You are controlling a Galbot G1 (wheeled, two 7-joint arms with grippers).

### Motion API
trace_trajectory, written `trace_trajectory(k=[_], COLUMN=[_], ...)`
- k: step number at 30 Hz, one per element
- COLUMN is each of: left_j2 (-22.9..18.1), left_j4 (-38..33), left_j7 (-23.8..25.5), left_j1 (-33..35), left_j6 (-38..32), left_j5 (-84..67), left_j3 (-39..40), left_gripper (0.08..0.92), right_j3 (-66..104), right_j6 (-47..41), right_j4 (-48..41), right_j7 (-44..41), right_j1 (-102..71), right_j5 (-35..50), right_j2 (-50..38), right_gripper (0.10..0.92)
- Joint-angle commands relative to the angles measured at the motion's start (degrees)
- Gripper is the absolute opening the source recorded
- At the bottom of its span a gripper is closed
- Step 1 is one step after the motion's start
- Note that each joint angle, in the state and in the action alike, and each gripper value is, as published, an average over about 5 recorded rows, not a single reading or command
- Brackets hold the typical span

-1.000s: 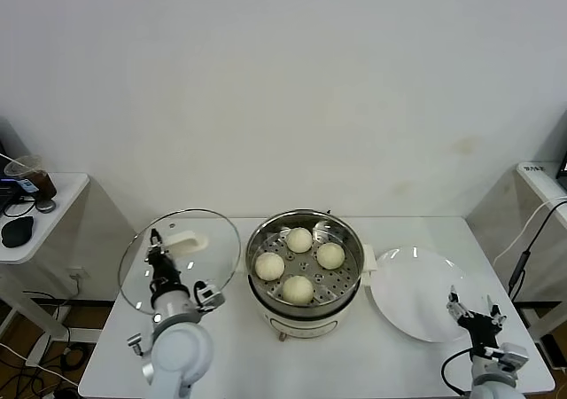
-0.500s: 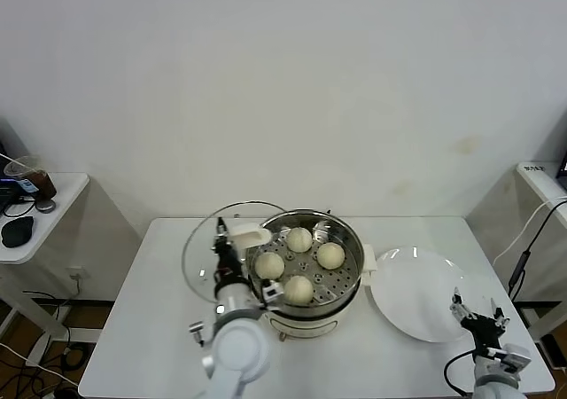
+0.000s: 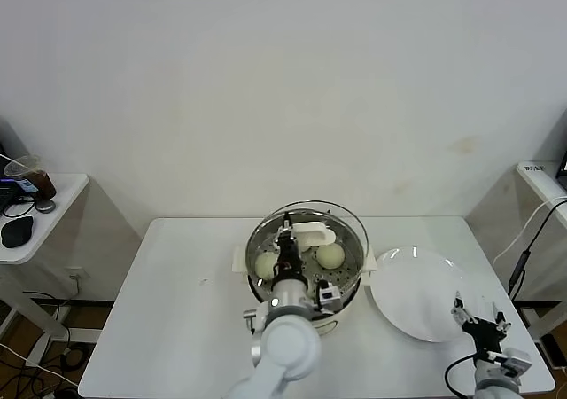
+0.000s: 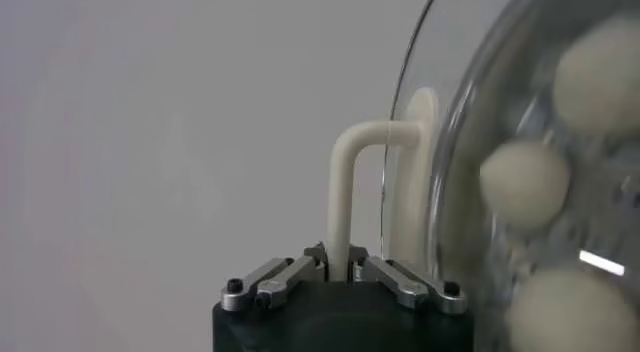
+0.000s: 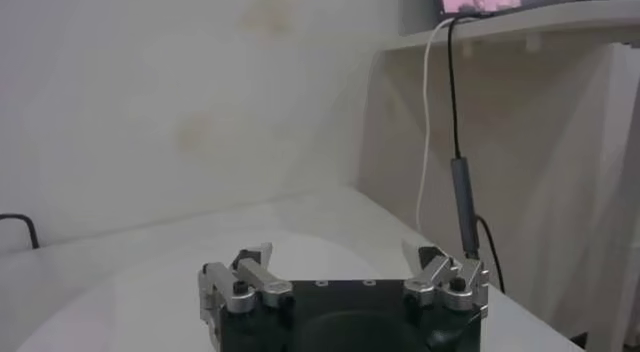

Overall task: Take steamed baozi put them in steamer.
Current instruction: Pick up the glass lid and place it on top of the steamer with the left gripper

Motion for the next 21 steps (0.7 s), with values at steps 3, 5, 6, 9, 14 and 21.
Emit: trace_trajectory(k=[3,5,6,9,14,21], left_j2=[-0.4,-0.3,-0.3,-0.3,-0.3,-0.3], left_j4=[7.7,7.9,7.9,7.7,8.3,9.0], left_j7=[-1.0,-0.5,-0.1,0.9,1.3,1.6], left_j1=[-3.6,-3.1,-2.8,-2.1,-1.9,-1.8], left_j6=[0.0,0.0,0.0,0.0,0.0,0.0], left_j5=[4.1,5.7,6.3,7.6,8.9,9.6], left_j3=[2.4,2.0,1.8,1.6,1.2,0.7], left_gripper=[0.175,0.175,0.175,0.175,0.175,0.175], right_j3=[-0.2,-0.2,-0.3,-0.4,-0.4,-0.6], right_j6=[0.1,0.1,0.1,0.1,0.2,0.3], right_j4=[-0.4,-0.5,-0.5,-0.7,-0.9,-1.0], right_j7=[-0.1,-0.1,-0.1,-0.1,-0.1,-0.1], right_j1=[0.4,0.5,0.5,0.7,0.7,0.8], right_j5=[-0.5,-0.6,-0.6,-0.7,-0.7,-0.9], right_j2=[0.5,0.6,0.6,0.6,0.6,0.8], right_gripper=[0.823,0.823,0.823,0.823,0.823,0.823])
